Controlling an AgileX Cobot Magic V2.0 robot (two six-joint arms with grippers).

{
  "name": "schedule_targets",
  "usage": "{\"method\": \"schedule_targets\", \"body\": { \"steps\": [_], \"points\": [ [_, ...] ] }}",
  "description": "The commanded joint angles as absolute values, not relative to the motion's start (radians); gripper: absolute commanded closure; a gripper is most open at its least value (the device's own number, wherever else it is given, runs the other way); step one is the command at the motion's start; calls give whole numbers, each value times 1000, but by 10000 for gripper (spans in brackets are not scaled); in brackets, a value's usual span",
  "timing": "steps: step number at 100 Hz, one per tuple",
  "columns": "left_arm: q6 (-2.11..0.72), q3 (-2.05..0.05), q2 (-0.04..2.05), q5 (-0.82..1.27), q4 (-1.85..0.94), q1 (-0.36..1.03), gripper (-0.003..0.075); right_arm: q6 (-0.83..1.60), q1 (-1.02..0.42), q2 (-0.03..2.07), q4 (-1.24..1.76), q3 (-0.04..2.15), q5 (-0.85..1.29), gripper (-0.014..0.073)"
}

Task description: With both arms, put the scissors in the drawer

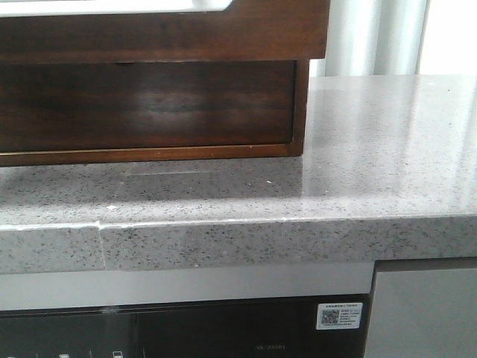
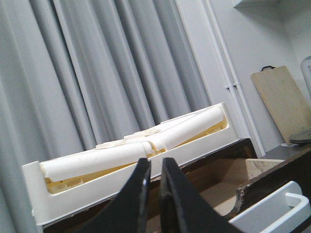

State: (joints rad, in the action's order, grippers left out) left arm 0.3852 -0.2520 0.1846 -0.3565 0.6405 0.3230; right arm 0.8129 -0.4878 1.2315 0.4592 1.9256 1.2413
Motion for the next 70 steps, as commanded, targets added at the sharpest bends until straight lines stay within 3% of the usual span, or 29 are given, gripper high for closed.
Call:
{"method": "schedule_targets", "body": {
  "steps": [1, 38, 70],
  "points": [
    [432, -290, 151, -322, 621, 333, 717, 808, -483, 1154, 467, 1837, 1102, 708],
    [476, -290, -2, -81, 615, 333, 717, 808, -483, 765, 456, 1119, 493, 708],
    [476, -286, -30, 89, 547, 333, 717, 808, -483, 455, 456, 662, 260, 708]
  ]
}}
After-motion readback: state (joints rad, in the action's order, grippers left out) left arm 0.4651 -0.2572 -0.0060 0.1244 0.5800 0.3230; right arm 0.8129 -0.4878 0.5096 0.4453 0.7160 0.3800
